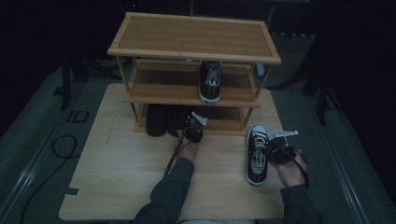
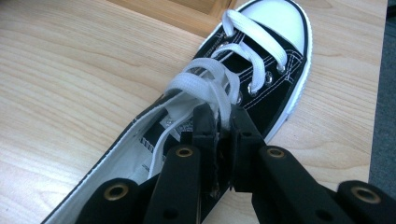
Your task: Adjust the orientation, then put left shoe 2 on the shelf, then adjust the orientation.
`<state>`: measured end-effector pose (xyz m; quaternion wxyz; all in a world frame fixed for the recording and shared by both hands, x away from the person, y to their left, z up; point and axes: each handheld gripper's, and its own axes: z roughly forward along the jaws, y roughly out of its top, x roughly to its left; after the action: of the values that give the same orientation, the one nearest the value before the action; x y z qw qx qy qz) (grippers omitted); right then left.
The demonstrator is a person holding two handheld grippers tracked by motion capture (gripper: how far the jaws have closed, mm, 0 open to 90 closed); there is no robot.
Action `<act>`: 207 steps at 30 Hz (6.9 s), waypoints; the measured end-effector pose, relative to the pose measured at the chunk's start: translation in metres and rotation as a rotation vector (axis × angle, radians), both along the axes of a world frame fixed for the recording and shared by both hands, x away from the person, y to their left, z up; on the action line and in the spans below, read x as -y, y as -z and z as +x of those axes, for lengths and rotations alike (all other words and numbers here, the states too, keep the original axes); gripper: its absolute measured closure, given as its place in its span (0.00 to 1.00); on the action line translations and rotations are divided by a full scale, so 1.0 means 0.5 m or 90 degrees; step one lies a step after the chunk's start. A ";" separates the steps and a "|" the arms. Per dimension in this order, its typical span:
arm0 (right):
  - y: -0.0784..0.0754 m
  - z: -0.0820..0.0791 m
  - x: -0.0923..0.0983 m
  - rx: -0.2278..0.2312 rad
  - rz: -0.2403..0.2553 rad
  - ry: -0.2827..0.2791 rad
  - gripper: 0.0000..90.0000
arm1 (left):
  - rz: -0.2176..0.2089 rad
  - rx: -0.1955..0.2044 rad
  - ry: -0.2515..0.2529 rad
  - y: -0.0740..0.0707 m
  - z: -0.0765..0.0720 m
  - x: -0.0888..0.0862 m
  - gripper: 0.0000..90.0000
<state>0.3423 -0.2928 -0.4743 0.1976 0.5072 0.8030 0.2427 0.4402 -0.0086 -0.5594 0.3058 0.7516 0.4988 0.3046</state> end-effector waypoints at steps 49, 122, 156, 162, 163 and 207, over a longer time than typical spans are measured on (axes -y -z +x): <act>-0.002 0.017 -0.131 0.026 -0.022 -0.305 0.94 | 0.001 0.001 0.001 0.000 0.000 0.001 1.00; 0.025 0.032 -0.087 -0.066 0.075 -0.206 0.98 | 0.001 0.001 0.001 0.000 0.000 0.000 1.00; 0.001 0.020 -0.078 -0.060 0.079 -0.254 0.98 | 0.001 0.001 0.001 0.000 0.000 0.000 1.00; -0.009 0.017 -0.080 -0.054 0.080 -0.265 0.98 | 0.001 0.001 0.001 0.000 0.000 0.000 1.00; -0.011 0.017 -0.079 -0.054 0.081 -0.268 0.98 | 0.001 0.001 0.001 0.000 0.000 0.000 1.00; -0.119 0.030 -0.039 -0.023 0.106 -0.323 0.98 | 0.002 0.001 0.001 0.000 0.000 0.000 1.00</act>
<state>0.3572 -0.2734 -0.4146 0.0738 0.3080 0.8851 0.3409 0.4402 -0.0087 -0.5594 0.3053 0.7522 0.4976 0.3056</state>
